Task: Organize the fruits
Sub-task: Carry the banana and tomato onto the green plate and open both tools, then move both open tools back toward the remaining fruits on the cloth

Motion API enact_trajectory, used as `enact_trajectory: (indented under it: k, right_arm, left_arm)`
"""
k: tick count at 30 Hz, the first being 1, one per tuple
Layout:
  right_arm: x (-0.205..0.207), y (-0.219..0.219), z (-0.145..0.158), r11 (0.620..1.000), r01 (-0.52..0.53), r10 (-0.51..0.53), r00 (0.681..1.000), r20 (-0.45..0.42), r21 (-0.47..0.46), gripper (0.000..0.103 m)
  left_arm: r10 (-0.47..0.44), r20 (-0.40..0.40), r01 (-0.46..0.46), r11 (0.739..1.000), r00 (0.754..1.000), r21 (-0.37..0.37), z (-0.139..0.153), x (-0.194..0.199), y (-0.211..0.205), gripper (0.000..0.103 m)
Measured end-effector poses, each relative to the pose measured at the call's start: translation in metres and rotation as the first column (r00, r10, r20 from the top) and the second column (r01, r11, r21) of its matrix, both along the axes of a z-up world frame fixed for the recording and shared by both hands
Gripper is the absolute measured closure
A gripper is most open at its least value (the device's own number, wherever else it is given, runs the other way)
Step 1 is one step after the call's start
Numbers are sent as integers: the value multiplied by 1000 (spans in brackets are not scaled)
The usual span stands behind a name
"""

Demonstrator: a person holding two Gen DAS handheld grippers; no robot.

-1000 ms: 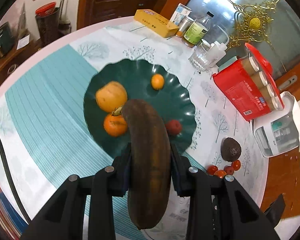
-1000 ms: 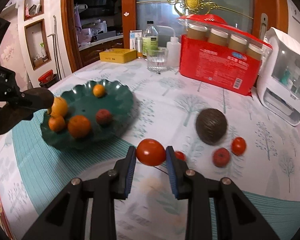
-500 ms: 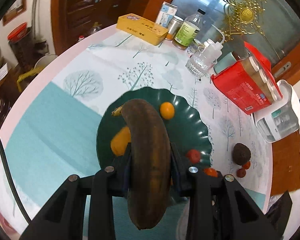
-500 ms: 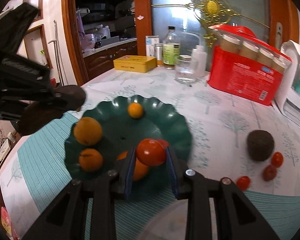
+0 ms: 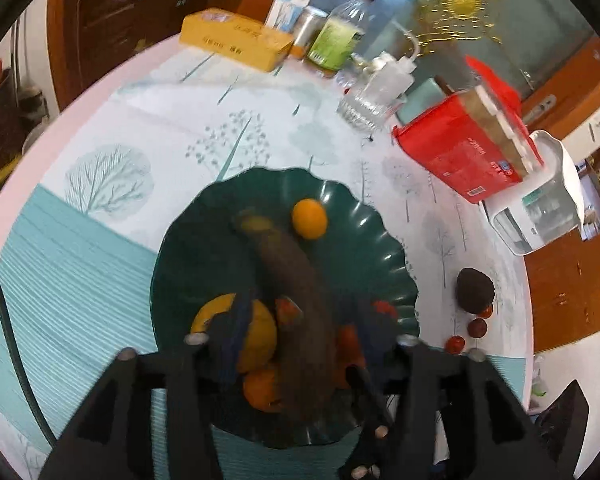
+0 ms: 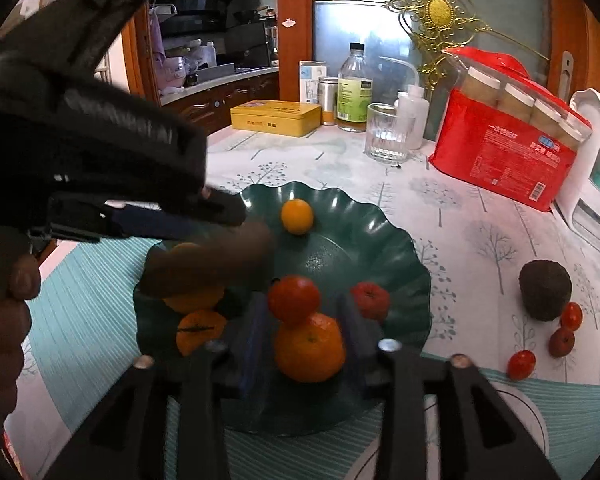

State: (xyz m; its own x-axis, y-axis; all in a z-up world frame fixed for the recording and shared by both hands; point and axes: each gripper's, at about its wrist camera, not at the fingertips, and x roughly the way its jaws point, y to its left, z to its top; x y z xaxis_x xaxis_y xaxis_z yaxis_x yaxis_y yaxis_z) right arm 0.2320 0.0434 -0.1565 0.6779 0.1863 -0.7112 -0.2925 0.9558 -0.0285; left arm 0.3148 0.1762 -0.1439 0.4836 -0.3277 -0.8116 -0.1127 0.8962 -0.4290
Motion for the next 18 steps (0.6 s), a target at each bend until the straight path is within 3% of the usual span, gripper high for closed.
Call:
enact_trajectory:
  k: [4,7,18]
  right_arm:
    - [-1,-6,2,999,38,-38,999,5,-7,50]
    - [-5,-13,5,998,67,-67,998,-1,1,48]
    - [-36,-53,19,994,104,-103,994,-31,14,45]
  left_arm:
    - [17,-8,-17,1000,1000,5,4,-3,2,42]
    - [40,-10,-40,999,999,29,8,-7,6,32]
    - [44,-18,-42,995,999,87,28,-42,-17,30]
